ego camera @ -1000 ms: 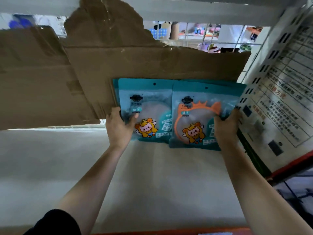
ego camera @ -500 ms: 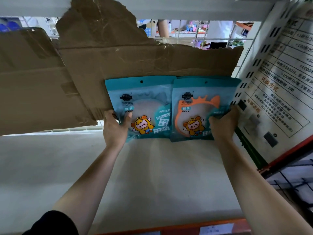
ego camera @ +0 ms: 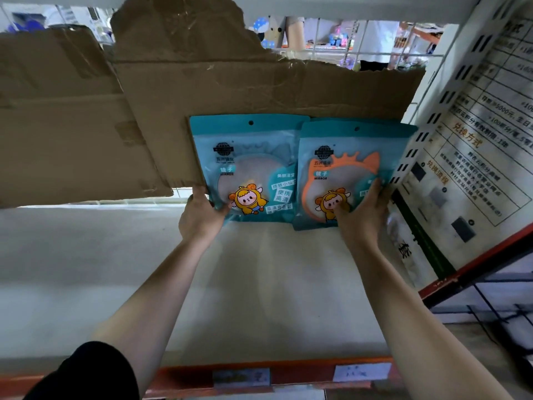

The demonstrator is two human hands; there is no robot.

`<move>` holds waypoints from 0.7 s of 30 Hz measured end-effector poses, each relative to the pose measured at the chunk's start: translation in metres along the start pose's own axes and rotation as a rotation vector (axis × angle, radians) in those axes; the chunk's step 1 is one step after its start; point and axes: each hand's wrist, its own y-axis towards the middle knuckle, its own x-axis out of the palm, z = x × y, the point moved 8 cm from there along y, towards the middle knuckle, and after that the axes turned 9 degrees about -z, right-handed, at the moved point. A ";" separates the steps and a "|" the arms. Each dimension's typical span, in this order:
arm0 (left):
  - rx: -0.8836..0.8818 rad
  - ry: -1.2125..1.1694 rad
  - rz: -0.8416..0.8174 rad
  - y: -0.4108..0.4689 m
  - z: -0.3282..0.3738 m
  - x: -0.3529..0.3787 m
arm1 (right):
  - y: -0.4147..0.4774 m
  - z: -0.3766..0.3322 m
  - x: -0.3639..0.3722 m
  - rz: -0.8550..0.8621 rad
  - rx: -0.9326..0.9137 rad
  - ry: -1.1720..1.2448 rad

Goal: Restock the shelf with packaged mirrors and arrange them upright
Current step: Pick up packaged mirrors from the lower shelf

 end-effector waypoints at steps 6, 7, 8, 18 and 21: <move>0.015 0.065 0.002 -0.021 -0.004 0.000 | -0.024 -0.011 0.023 -0.128 -0.037 0.074; 0.017 0.097 -0.015 -0.025 -0.004 0.002 | -0.030 -0.015 0.030 -0.150 -0.058 0.061; 0.012 0.129 -0.045 -0.029 -0.004 0.007 | -0.036 -0.019 0.035 -0.183 -0.074 0.029; 0.035 0.206 -0.144 -0.078 -0.018 0.009 | -0.083 -0.021 0.079 -0.546 -0.096 -0.184; 0.010 0.241 -0.183 -0.086 -0.035 -0.007 | -0.102 -0.040 0.091 -0.601 -0.120 -0.204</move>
